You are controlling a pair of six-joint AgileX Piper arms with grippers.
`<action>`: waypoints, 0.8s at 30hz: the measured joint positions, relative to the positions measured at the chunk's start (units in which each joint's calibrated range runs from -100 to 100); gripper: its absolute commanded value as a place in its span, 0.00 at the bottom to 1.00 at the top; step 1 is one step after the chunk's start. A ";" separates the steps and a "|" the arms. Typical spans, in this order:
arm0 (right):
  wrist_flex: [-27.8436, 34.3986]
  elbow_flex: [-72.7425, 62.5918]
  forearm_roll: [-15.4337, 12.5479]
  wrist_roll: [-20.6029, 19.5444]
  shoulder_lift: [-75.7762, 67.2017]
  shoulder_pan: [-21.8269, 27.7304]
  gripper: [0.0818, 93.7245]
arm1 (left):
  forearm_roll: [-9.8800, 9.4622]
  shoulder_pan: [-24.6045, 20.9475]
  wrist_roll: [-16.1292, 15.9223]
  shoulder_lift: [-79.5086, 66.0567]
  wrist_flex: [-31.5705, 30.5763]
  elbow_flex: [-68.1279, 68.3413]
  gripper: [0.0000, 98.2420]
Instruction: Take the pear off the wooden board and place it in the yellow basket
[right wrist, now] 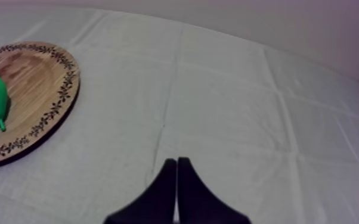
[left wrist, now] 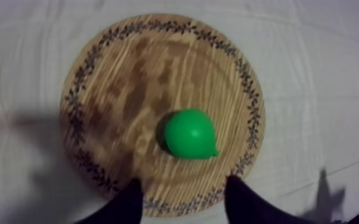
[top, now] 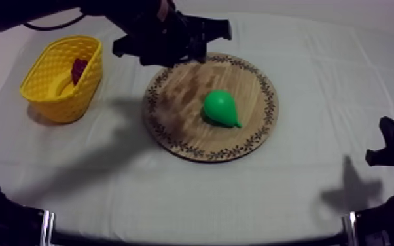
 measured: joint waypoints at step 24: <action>0.11 0.00 0.00 0.00 0.00 0.00 0.00 | 4.15 1.02 5.62 9.94 6.05 -6.65 0.98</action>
